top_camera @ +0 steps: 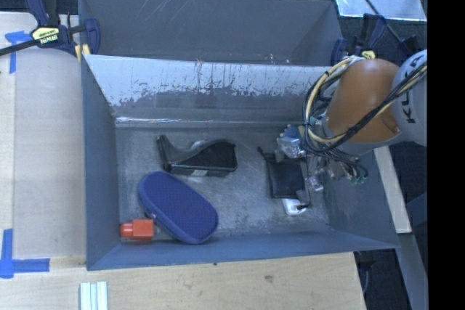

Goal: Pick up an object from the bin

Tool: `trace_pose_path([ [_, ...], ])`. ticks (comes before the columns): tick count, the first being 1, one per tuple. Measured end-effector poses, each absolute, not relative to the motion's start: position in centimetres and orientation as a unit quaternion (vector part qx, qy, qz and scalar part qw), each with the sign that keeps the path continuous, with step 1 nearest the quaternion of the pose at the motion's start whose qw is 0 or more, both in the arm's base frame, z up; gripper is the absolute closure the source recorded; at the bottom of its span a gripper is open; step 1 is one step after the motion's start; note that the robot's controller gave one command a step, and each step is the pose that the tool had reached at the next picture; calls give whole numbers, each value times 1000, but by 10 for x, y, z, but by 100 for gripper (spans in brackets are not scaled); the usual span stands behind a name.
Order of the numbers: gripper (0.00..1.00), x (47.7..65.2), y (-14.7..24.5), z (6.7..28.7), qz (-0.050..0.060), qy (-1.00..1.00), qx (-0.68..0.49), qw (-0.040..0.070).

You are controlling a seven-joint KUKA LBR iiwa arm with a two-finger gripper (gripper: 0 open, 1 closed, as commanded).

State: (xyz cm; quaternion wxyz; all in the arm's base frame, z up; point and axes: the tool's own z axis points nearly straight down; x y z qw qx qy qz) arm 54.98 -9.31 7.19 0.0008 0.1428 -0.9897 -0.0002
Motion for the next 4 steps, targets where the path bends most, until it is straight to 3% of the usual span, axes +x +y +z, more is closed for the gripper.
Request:
trace_pose_path([
  [1, 100, 551, -93, 74, 0, -990, 143, -1],
  [2, 0, 551, -93, 74, 0, -990, 143, -1],
  [3, 0, 584, -68, 70, 0, -949, 315, -3],
  [4, 0, 621, -47, 86, 1, -879, 476, -4],
])
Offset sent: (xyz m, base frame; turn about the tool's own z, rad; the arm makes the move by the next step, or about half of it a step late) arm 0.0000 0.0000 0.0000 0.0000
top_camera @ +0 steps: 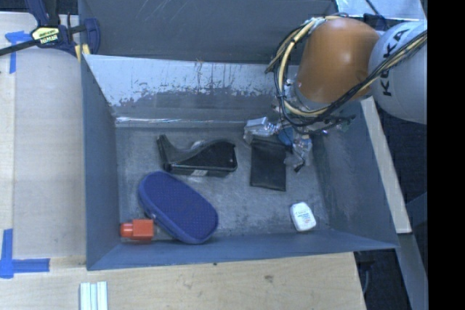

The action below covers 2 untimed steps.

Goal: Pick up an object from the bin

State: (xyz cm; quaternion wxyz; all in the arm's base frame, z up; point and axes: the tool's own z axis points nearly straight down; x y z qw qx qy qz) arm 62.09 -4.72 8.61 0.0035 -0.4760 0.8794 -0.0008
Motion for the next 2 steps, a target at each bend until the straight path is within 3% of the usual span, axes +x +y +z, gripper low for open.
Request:
trace_pose_path([
  [1, 0, 579, -71, 70, 0, 925, -380, 0],
  [2, 100, 581, -70, 71, 0, 925, -381, 2],
])
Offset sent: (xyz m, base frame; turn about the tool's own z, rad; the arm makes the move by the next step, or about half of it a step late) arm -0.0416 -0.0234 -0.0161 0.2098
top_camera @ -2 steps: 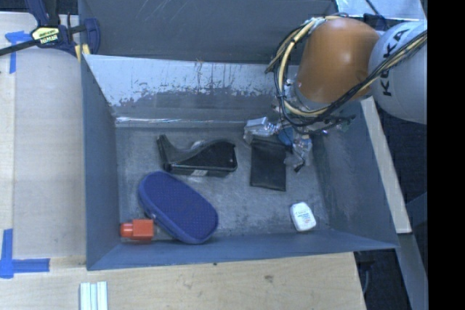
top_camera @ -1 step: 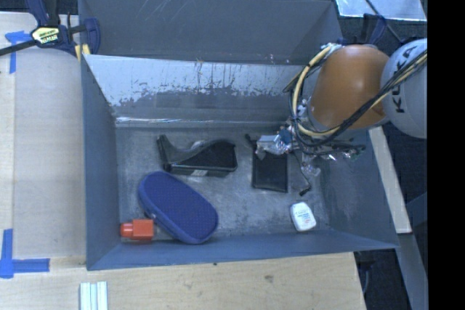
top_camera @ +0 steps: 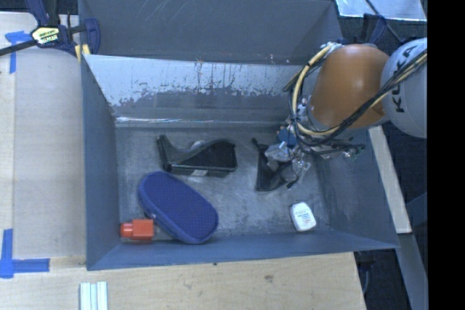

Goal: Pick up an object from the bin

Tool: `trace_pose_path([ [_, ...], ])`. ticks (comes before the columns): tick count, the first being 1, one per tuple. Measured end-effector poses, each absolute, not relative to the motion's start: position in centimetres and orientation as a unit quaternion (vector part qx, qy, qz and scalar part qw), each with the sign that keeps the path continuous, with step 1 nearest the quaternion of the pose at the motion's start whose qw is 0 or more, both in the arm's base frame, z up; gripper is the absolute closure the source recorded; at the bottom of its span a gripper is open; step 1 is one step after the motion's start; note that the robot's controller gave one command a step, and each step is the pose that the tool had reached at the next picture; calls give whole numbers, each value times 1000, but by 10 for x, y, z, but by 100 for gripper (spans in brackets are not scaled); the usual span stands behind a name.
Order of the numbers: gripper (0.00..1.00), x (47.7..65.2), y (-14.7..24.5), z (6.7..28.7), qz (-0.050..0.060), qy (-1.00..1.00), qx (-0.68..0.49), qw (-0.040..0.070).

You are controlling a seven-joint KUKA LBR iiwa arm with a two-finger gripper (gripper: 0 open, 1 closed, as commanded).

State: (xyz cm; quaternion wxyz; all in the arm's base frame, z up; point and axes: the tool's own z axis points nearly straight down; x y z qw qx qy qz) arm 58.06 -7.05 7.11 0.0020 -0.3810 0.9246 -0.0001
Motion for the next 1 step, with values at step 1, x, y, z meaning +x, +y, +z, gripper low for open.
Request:
trace_pose_path([
  [1, 100, 604, -35, 189, -2, 925, -379, 6],
])
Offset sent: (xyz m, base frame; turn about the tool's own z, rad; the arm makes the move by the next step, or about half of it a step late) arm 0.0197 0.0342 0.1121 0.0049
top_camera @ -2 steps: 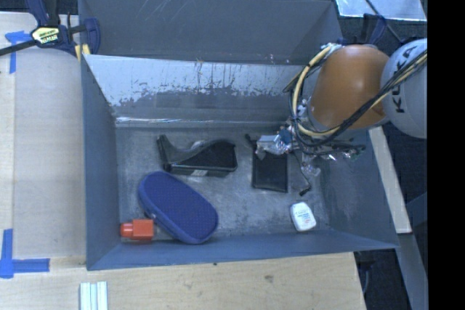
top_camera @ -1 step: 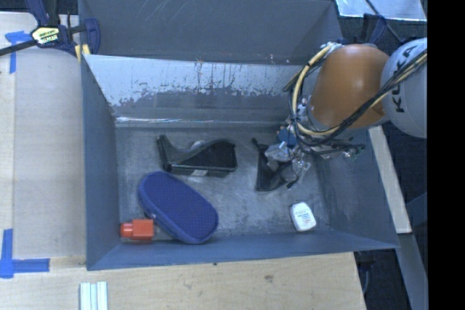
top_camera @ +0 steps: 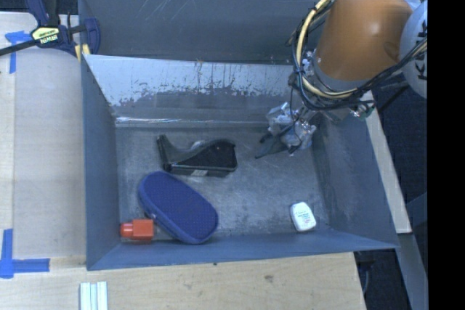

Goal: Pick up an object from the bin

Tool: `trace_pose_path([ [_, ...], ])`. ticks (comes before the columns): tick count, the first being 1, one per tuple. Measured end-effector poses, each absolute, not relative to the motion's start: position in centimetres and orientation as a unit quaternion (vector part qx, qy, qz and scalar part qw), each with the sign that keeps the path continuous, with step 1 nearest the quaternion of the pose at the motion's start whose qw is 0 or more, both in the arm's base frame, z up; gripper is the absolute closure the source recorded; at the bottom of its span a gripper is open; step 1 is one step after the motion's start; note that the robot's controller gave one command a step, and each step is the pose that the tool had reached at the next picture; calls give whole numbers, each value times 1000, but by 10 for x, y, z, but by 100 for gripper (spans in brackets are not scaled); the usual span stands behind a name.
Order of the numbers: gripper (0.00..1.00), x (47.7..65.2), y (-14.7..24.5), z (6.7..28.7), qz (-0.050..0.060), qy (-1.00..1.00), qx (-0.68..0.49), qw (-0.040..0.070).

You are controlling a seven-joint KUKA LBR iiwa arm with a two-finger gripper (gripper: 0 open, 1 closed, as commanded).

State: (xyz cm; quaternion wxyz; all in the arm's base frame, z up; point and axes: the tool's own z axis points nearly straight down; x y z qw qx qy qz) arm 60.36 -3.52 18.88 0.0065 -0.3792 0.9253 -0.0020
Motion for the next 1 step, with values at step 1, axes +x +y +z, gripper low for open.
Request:
trace_pose_path([
  [1, 100, 593, -52, 258, -3, 926, -376, 6],
])
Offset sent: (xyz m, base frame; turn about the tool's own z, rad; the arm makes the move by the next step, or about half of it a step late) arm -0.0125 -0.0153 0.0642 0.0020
